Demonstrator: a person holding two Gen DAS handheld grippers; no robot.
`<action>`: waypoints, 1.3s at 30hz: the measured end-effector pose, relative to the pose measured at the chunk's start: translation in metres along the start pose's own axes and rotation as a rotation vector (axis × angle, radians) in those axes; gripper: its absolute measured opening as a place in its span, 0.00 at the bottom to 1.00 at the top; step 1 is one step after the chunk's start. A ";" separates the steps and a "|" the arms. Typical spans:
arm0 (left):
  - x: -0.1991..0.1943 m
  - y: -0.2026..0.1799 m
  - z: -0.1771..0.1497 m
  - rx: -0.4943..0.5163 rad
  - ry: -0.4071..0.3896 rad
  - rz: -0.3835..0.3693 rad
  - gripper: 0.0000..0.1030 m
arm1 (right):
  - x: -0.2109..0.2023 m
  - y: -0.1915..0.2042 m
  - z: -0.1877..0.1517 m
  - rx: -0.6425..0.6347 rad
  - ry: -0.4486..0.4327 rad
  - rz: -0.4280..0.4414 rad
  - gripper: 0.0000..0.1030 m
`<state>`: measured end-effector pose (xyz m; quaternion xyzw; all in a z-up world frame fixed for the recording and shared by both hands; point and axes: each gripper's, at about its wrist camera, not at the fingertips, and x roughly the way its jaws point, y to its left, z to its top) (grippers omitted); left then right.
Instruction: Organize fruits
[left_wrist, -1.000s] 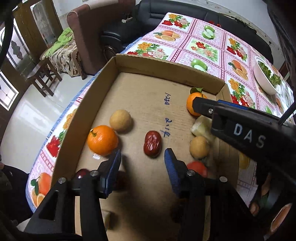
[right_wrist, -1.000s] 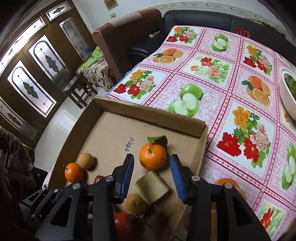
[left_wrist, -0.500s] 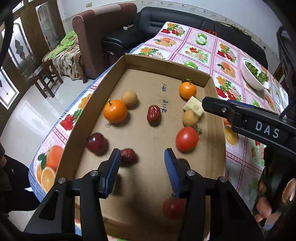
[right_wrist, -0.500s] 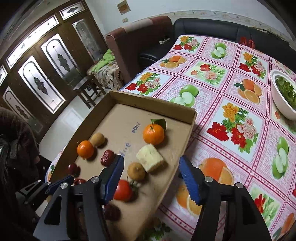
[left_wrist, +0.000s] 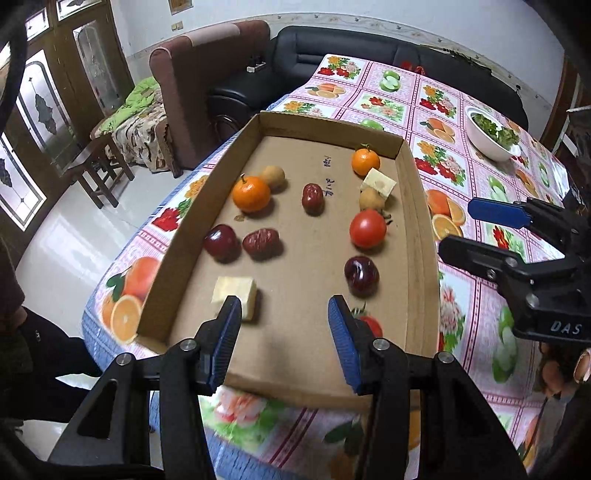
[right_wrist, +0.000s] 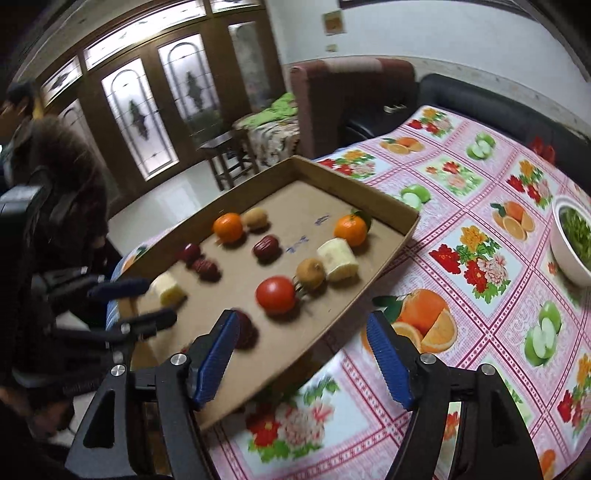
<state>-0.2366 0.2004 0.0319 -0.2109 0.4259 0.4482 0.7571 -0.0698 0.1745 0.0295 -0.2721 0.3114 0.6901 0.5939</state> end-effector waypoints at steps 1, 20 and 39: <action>-0.003 0.001 -0.003 0.002 -0.004 0.002 0.46 | -0.003 0.002 -0.003 -0.019 -0.001 0.011 0.71; -0.028 -0.017 -0.062 0.110 -0.008 -0.062 0.53 | -0.024 0.066 -0.073 -0.387 0.120 0.069 0.74; -0.031 -0.016 -0.065 0.117 -0.009 -0.069 0.53 | -0.021 0.075 -0.059 -0.431 0.114 0.088 0.74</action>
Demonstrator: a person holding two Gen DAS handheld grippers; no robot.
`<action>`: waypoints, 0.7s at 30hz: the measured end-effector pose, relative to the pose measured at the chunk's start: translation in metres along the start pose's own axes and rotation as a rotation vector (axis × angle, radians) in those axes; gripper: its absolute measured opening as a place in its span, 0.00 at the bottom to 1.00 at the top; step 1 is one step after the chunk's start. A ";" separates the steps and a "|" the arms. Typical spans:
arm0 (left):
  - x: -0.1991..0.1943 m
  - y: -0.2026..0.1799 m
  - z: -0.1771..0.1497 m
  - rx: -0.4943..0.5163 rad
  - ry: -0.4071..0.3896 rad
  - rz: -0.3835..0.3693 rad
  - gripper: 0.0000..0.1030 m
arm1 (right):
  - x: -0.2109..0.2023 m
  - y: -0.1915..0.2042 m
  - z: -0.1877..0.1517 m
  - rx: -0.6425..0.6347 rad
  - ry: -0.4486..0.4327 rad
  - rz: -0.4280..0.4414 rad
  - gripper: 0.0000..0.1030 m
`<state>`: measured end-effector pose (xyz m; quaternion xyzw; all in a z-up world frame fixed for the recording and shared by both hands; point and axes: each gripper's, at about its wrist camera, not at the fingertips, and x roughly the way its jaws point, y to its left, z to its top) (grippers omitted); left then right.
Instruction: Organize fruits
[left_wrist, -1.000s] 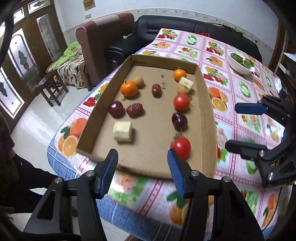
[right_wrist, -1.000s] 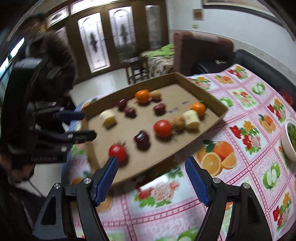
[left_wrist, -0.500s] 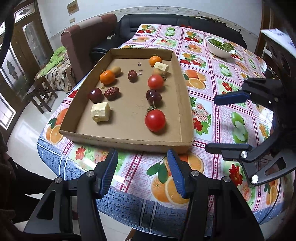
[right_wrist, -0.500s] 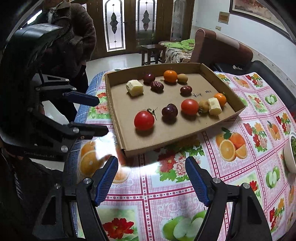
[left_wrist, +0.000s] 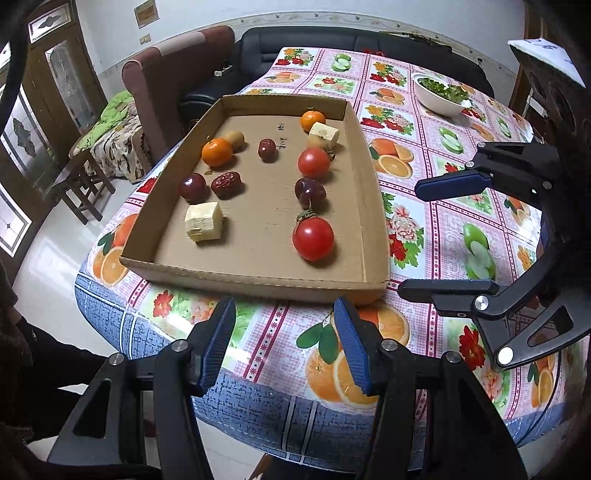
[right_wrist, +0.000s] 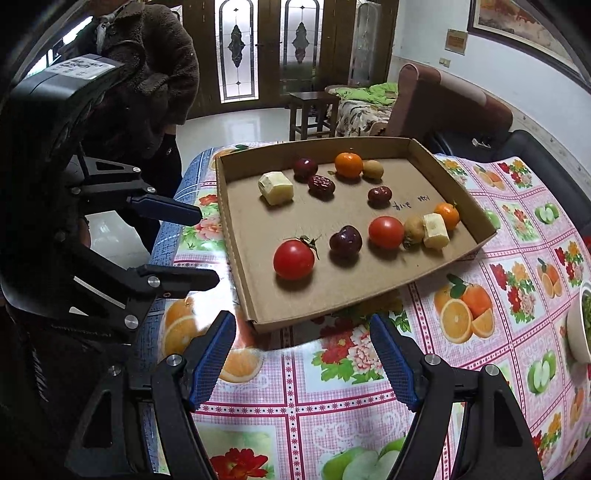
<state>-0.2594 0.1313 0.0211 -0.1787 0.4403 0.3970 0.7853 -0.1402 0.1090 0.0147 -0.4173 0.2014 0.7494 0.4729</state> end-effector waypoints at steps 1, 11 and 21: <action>0.000 0.000 0.000 0.000 -0.001 0.000 0.53 | 0.000 0.001 0.000 -0.002 0.001 0.000 0.74; 0.000 0.001 0.001 -0.002 0.001 -0.004 0.53 | 0.002 0.003 0.004 -0.016 0.003 0.004 0.74; -0.001 0.004 0.002 -0.011 -0.015 0.020 0.53 | 0.003 0.005 0.005 -0.018 0.000 0.010 0.74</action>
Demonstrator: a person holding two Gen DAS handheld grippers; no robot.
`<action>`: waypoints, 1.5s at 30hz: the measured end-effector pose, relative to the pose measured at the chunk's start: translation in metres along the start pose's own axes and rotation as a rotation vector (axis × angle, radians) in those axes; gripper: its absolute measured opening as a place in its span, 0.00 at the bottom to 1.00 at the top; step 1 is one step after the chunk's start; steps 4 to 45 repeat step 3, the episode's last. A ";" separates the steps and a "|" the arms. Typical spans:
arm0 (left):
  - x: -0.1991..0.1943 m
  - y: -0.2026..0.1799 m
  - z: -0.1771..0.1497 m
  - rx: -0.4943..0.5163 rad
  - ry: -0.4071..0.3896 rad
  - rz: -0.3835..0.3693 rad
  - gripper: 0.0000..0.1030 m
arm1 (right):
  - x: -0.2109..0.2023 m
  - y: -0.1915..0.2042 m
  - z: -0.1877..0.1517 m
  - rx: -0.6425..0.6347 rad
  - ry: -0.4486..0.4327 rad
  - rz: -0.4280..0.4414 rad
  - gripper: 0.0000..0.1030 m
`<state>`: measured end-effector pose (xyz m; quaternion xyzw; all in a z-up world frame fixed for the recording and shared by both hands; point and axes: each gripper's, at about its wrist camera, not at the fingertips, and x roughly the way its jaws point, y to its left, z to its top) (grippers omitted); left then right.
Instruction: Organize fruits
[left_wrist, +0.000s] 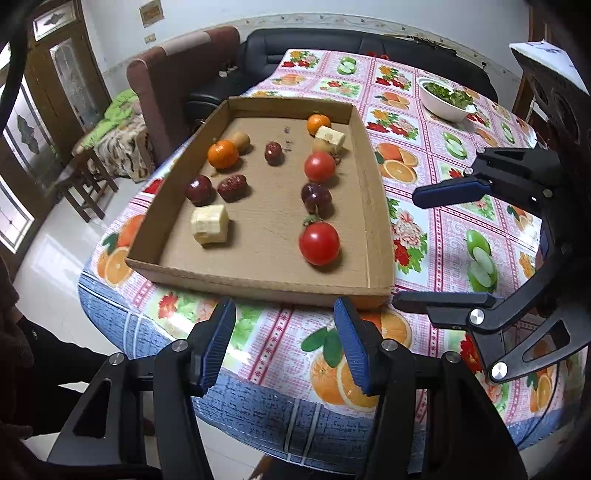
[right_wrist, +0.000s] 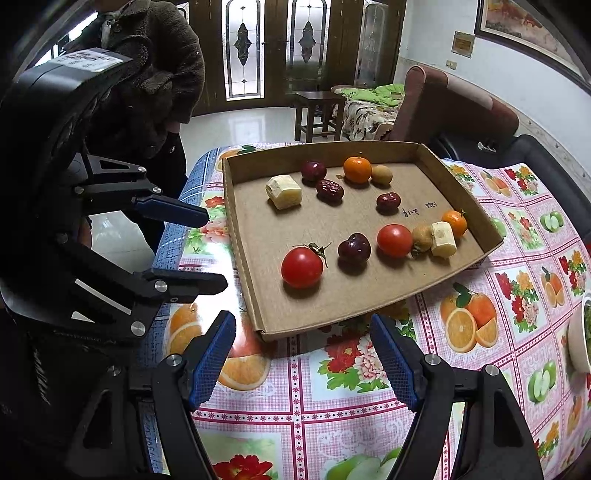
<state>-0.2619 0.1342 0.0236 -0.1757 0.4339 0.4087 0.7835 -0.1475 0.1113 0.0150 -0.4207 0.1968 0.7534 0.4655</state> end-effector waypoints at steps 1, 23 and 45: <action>-0.001 0.000 0.000 0.004 -0.005 0.006 0.53 | 0.000 0.001 0.000 0.000 -0.001 0.001 0.74; -0.001 -0.001 0.001 0.005 0.000 -0.003 0.53 | 0.001 0.001 0.000 0.003 0.002 0.001 0.74; -0.001 -0.001 0.001 0.005 0.000 -0.003 0.53 | 0.001 0.001 0.000 0.003 0.002 0.001 0.74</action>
